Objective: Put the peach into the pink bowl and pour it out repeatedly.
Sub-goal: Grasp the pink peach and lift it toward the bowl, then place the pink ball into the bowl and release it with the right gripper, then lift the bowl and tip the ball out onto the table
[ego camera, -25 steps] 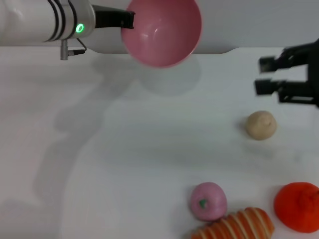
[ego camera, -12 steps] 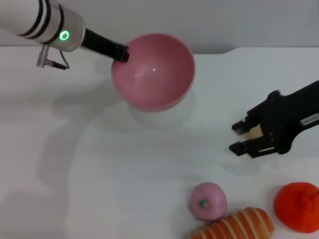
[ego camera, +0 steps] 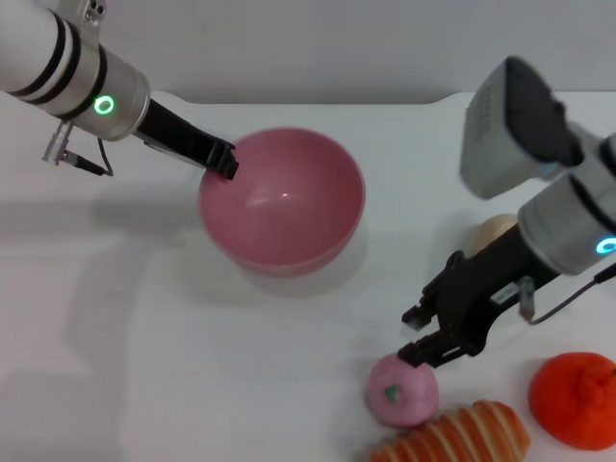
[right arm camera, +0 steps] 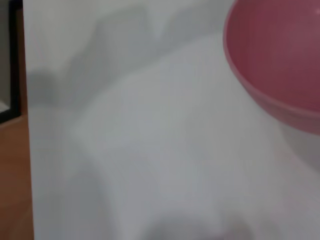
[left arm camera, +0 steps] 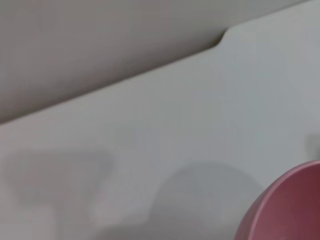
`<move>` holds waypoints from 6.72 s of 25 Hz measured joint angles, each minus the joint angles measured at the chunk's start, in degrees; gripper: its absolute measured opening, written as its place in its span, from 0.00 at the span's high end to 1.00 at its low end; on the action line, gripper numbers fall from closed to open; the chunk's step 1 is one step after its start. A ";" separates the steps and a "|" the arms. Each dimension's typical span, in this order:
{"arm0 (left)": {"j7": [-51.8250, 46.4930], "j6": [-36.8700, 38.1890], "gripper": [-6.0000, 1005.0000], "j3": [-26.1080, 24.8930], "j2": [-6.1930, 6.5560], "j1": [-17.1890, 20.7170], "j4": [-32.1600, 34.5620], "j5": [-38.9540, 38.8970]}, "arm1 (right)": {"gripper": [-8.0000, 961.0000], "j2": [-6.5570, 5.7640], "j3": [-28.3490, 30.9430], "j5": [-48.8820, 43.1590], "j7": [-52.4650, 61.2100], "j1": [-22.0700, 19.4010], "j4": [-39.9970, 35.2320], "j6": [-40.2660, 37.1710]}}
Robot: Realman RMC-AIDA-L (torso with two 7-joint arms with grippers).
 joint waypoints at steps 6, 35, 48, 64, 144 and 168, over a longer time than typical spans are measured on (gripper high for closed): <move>0.18 0.44 0.95 0.24 -0.03 0.39 -0.05 0.00 | 0.55 0.09 -4.91 -0.04 0.81 0.89 4.09 3.29; 1.46 0.43 0.95 0.35 -1.08 1.42 -0.23 -0.04 | 0.65 0.15 -10.98 -1.73 2.26 0.41 7.95 8.08; 1.46 0.39 0.95 0.36 -1.53 2.15 0.17 -0.04 | 0.96 0.04 -7.04 -1.27 2.70 -5.85 -9.75 2.76; 1.46 0.76 0.95 0.59 -1.92 1.59 0.22 -0.29 | 0.92 0.17 14.20 12.77 4.05 -7.65 -40.57 -4.86; 29.41 -125.07 0.95 74.96 -3.03 28.20 1.57 -9.83 | 0.40 -0.35 50.22 76.61 -57.92 -20.20 30.48 5.68; 29.03 -132.79 0.95 75.43 -3.13 28.25 -1.89 -9.68 | 0.40 -0.21 50.23 76.49 -58.02 -19.72 31.04 5.78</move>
